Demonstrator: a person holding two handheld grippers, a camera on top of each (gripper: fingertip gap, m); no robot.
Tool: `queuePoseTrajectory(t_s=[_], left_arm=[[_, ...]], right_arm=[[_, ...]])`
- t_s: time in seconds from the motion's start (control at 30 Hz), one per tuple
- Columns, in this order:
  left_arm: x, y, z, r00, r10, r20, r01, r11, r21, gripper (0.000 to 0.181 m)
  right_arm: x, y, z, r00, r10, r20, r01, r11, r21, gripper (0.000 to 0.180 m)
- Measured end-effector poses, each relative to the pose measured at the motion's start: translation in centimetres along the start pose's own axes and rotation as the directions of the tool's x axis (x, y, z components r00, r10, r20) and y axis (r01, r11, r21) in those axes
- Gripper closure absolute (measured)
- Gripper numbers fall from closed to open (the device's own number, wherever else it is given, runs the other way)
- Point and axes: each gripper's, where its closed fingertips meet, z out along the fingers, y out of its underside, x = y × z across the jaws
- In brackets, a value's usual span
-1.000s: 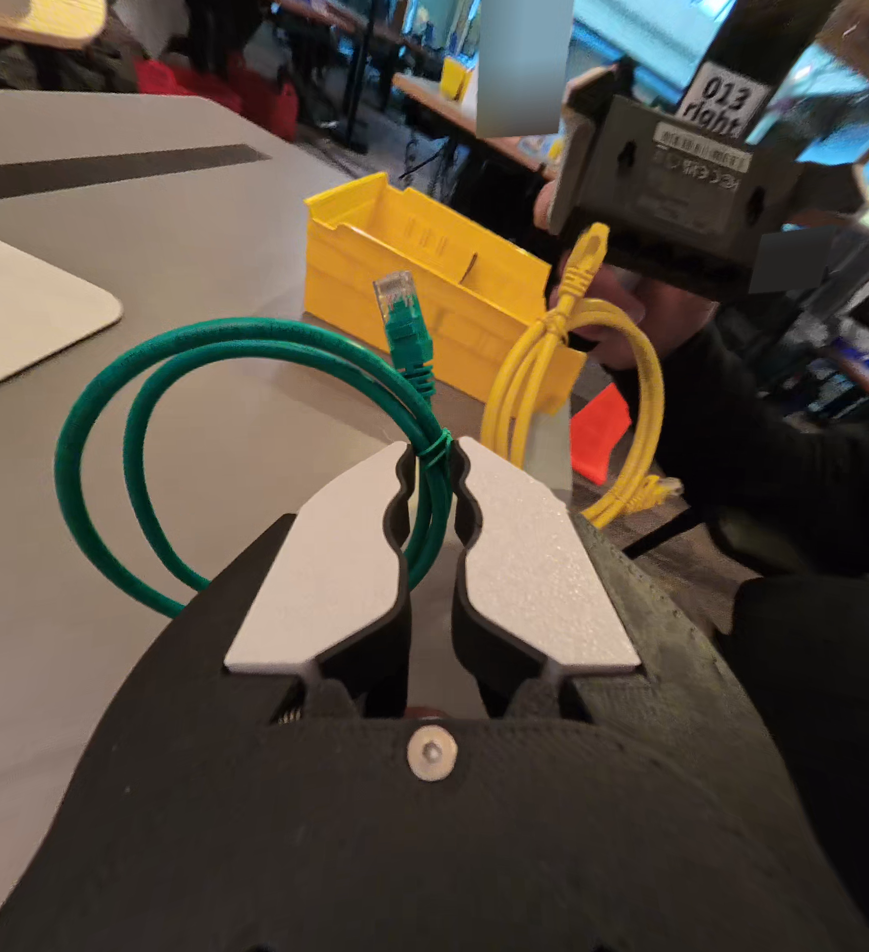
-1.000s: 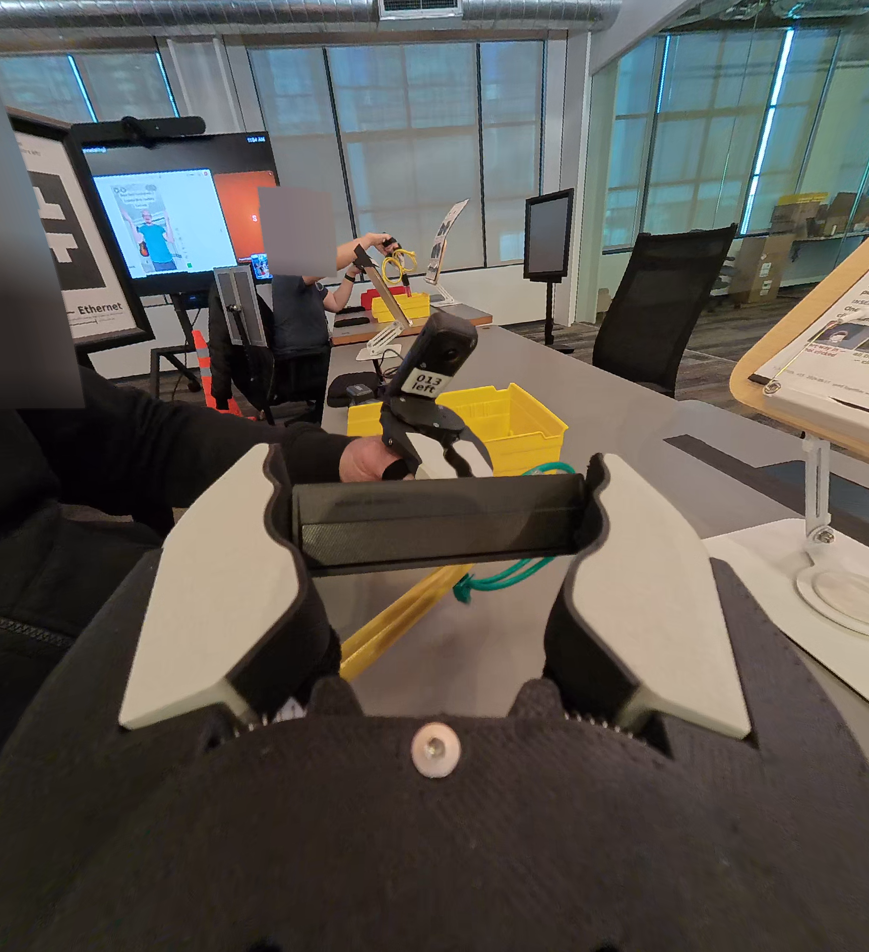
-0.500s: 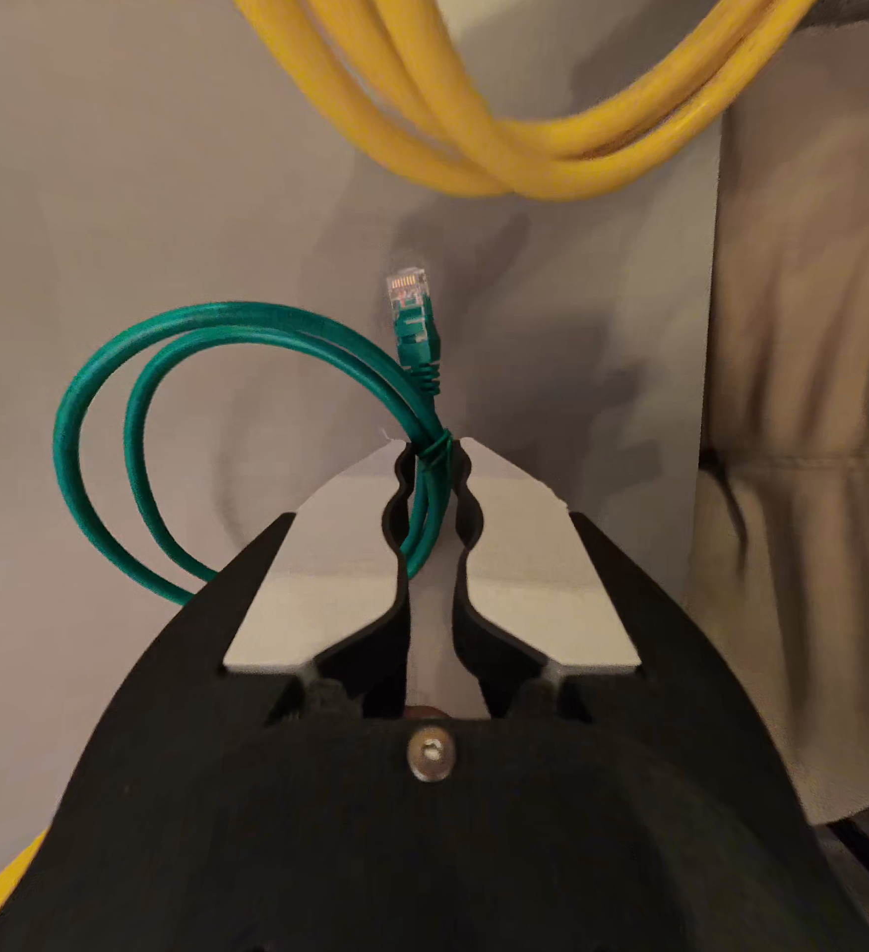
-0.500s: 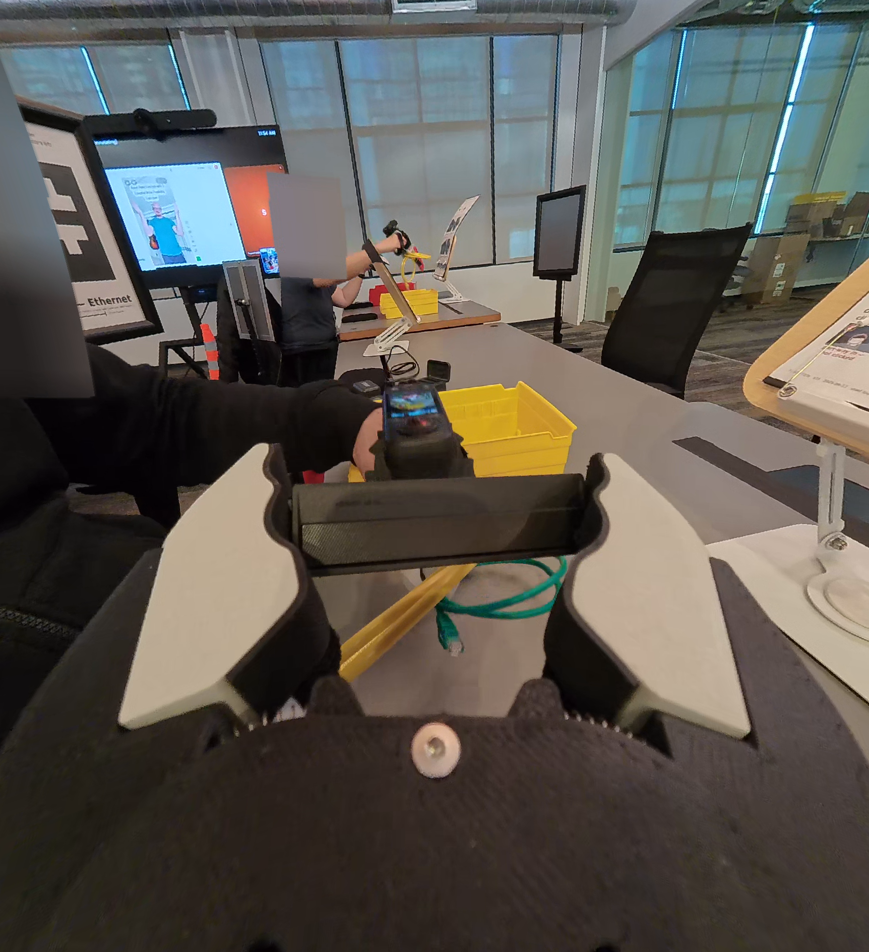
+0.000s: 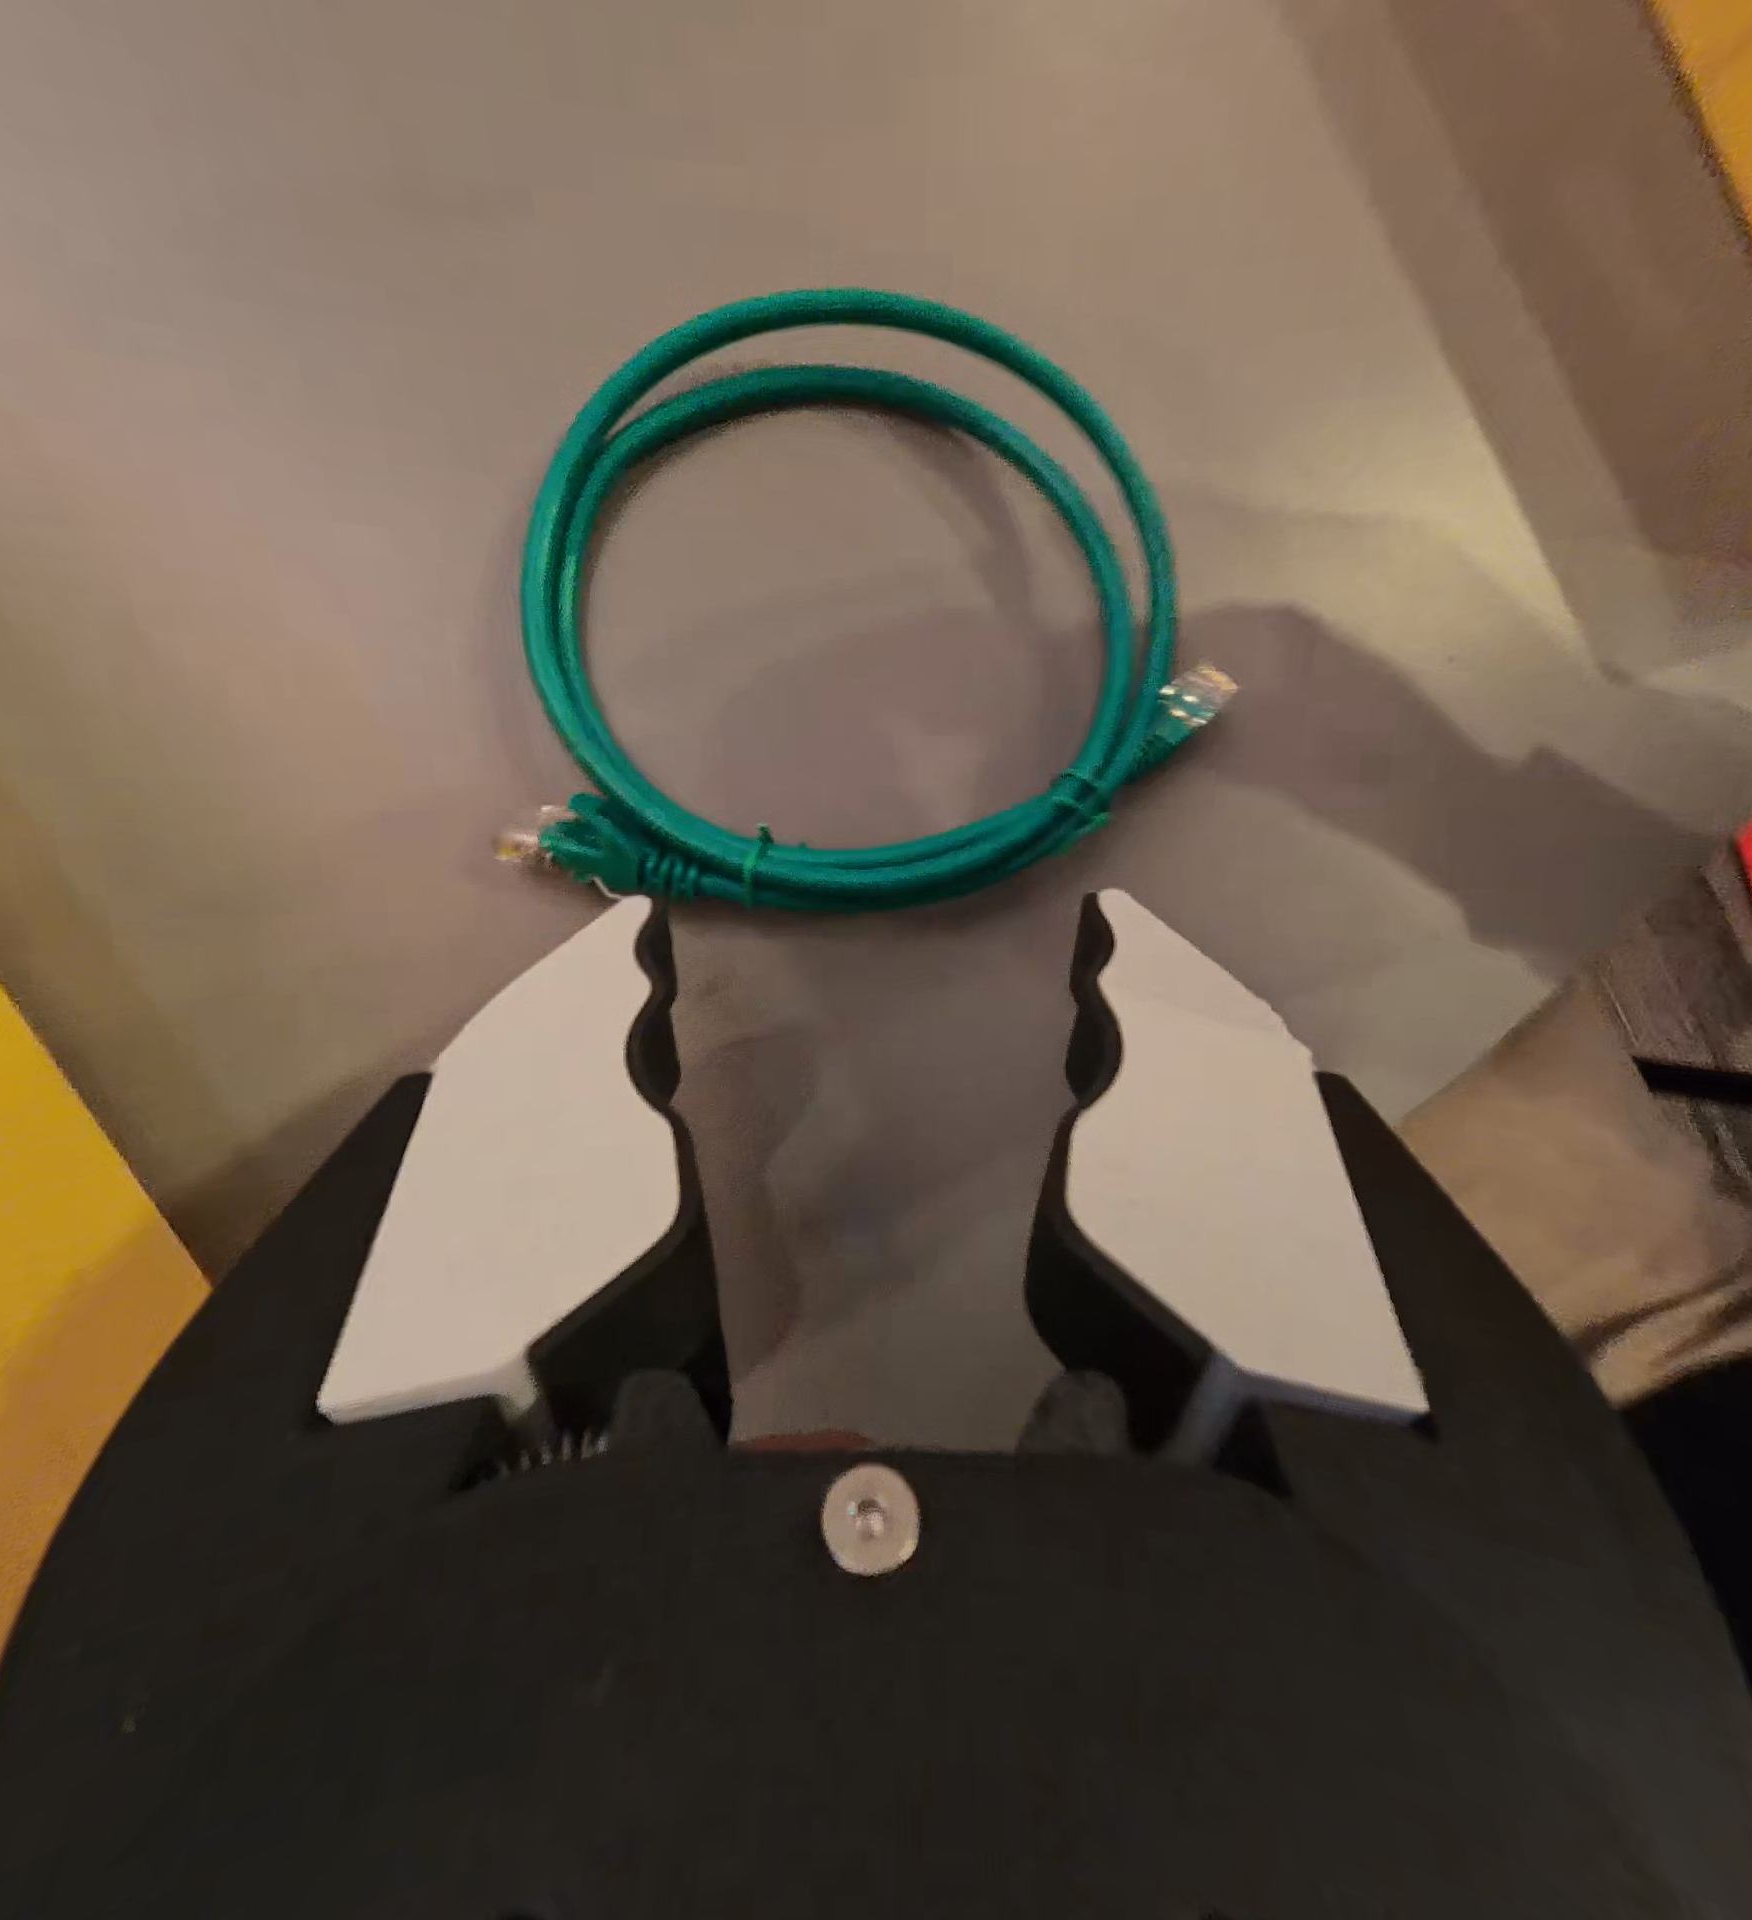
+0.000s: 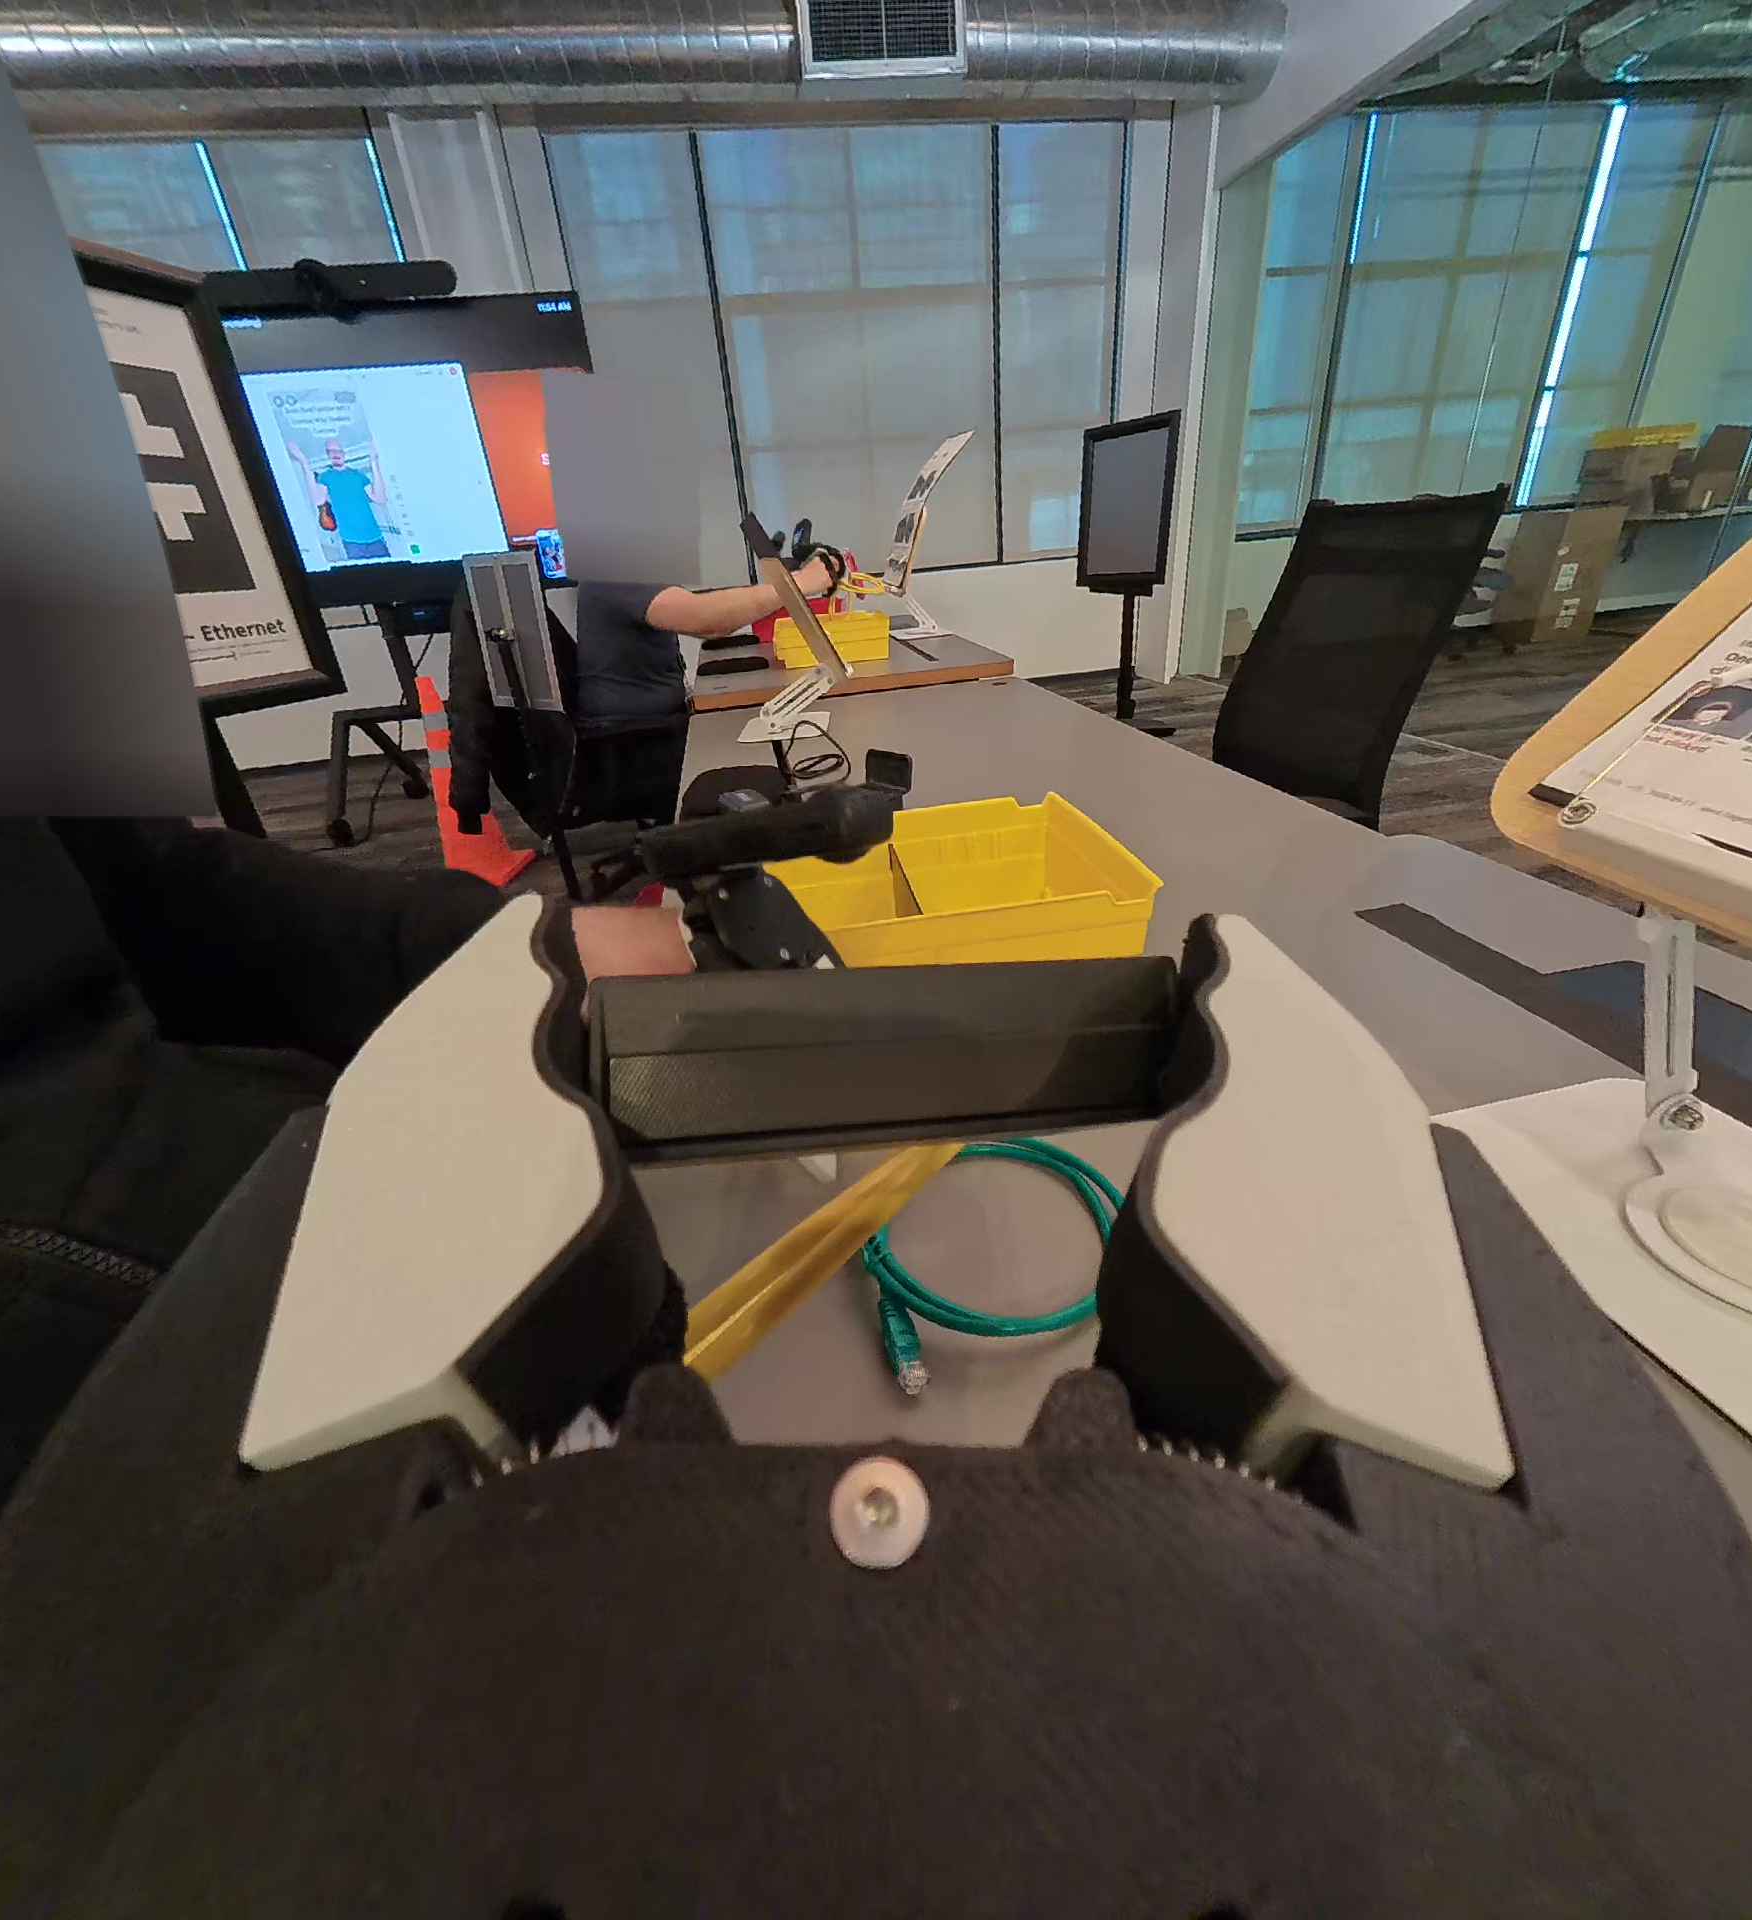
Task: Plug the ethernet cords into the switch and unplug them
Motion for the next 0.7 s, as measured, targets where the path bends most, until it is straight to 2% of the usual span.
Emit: queuePoseTrajectory(t_s=[0.13,0.2,0.27,0.37,0.47,0.6,0.67,0.7], left_arm=[[-1.6,0.1,2.2,0.996,-0.066,0.058,0.065,0.998,0.019,0.099],[-2.0,-0.3,3.1,0.996,-0.075,0.051,0.073,0.997,0.031,0.107],[-2.1,-0.9,3.5,0.997,-0.067,0.030,0.066,0.998,0.016,0.125],[-2.9,-1.6,4.3,0.998,0.030,0.062,-0.028,0.999,-0.029,0.142],[-3.5,-2.0,4.7,0.985,0.159,0.064,-0.147,0.976,-0.161,0.148],[-3.4,-2.2,5.1,0.898,0.440,0.007,-0.411,0.844,-0.344,0.155],[-3.1,-2.5,5.2,0.779,0.625,-0.052,-0.592,0.704,-0.393,0.157],[-3.2,-2.6,5.3,0.747,0.661,-0.069,-0.624,0.662,-0.415,0.157]], right_arm=[[-0.4,-0.1,0.2,1.000,-0.006,0.005,0.006,1.000,-0.004,0.072],[-0.5,-0.3,0.1,1.000,-0.013,0.004,0.013,1.000,-0.001,0.072],[-0.5,-0.6,-0.1,1.000,-0.013,0.005,0.013,1.000,0.007,0.072],[-0.4,-0.6,-0.2,1.000,-0.010,0.005,0.010,1.000,0.015,0.072],[-0.5,-0.5,-0.1,1.000,-0.008,0.011,0.008,1.000,0.012,0.072],[-0.6,-0.5,-0.1,1.000,-0.009,0.016,0.008,1.000,0.012,0.072],[-0.6,-0.5,-0.1,1.000,-0.009,0.016,0.009,1.000,0.014,0.072],[-0.6,-0.6,-0.1,1.000,-0.009,0.016,0.009,1.000,0.016,0.072]])
